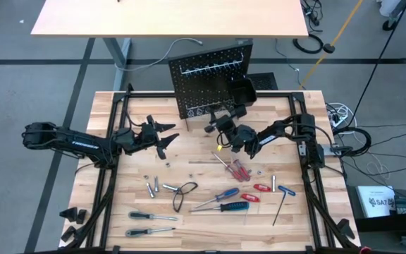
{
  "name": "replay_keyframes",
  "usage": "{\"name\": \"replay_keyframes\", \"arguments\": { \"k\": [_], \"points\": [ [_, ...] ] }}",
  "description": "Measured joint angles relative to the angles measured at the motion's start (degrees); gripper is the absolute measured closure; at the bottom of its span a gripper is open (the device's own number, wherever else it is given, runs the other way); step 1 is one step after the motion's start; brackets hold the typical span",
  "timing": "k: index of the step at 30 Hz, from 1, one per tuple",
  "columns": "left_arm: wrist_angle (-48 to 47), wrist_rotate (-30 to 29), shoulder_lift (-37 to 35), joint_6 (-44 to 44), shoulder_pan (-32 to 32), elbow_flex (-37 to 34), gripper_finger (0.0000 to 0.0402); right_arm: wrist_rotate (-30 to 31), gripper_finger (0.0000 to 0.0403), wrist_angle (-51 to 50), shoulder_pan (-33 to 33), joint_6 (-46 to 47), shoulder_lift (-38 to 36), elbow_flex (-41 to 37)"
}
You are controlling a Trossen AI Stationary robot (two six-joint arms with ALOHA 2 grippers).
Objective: Hang tools onto peg board
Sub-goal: Hang the black screwdriver on the peg board
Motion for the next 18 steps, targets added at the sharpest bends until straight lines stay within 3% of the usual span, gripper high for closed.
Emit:
{"name": "replay_keyframes", "arguments": {
  "k": [12, 18],
  "points": [
    [0.0, 0.1, 0.0, 0.0, 0.0, 0.0, 0.0201, 2.6, 0.0165, 0.7, 0.0, 3.7, -0.1, 0.1],
    [0.0, 0.1, 0.0, 0.0, 0.0, 0.0, 0.0201, 6.4, 0.0205, 0.7, 0.2, 4.1, -0.1, 0.1]
  ]
}}
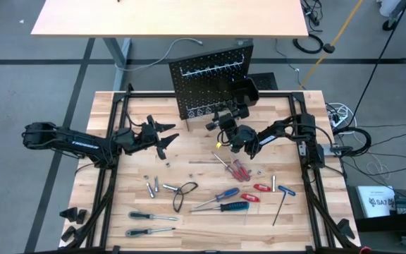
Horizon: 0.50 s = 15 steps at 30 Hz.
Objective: Hang tools onto peg board
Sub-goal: Hang the black screwdriver on the peg board
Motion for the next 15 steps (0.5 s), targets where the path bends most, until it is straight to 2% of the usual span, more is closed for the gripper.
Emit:
{"name": "replay_keyframes", "arguments": {
  "k": [6, 15],
  "points": [
    [0.0, 0.0, 0.0, 0.0, 0.0, 0.0, 0.0201, 0.6, 0.0303, 0.2, 0.5, -1.5, -0.2, 0.0],
    [0.0, 0.0, 0.0, 0.4, 0.0, 0.0, 0.0201, 0.1, 0.0304, 0.8, 0.6, -2.7, -0.3, 0.1]
  ]
}}
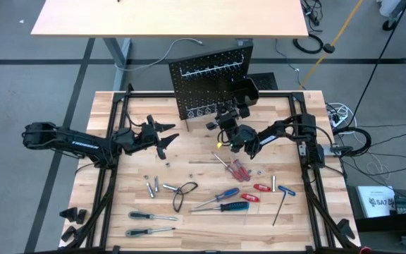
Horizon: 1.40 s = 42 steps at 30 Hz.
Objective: Hang tools onto peg board
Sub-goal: Hang the black screwdriver on the peg board
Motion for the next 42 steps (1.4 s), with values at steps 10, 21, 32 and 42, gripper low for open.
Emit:
{"name": "replay_keyframes", "arguments": {
  "k": [10, 21, 32, 42],
  "points": [
    [0.0, 0.0, 0.0, 0.5, 0.0, 0.0, 0.0201, 0.6, 0.0304, 0.6, 0.4, -0.6, -1.4, 0.1],
    [-0.1, 0.0, 0.0, 0.5, 0.0, 0.0, 0.0201, 0.9, 0.0304, 0.7, 0.8, -0.6, -1.6, 0.1],
    [-1.0, 0.0, 0.0, 1.8, 0.0, 0.0, 0.0201, 5.2, 0.0304, 0.7, 2.6, -5.5, -1.9, 4.2],
    [-1.5, 0.1, 0.0, 1.9, 0.0, 0.0, 0.0201, 12.1, 0.0304, -0.5, 3.8, -7.8, -1.9, 6.9]
  ]
}}
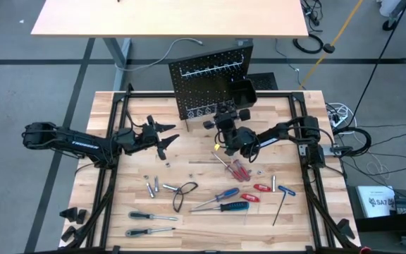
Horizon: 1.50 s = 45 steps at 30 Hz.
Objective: Hang tools onto peg board
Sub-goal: Hang the black screwdriver on the peg board
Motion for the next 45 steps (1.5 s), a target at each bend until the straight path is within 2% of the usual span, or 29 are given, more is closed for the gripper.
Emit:
{"name": "replay_keyframes", "arguments": {
  "k": [14, 20, 27, 34, 45],
  "points": [
    [0.0, 0.0, 0.0, 0.0, 0.0, 0.0, 0.0201, 4.2, 0.0304, 0.0, -0.1, 6.1, -0.5, 0.1],
    [-0.2, 0.0, 0.0, 0.0, 0.0, 0.0, 0.0201, 5.9, 0.0304, -0.7, -0.1, 6.8, -2.8, 0.1],
    [-0.2, 0.0, 0.0, 0.0, 0.0, 0.0, 0.0201, 7.2, 0.0304, -2.7, 0.0, 6.6, -4.7, 0.1],
    [-0.2, 0.1, 0.0, 0.0, 0.0, 0.0, 0.0201, 7.3, 0.0304, -9.6, -0.2, 14.5, -4.7, 0.1],
    [-1.6, 0.1, 0.0, 0.9, 0.0, 0.0, 0.0201, 8.9, 0.0304, -9.9, -1.0, 16.3, -4.7, 2.1]
  ]
}}
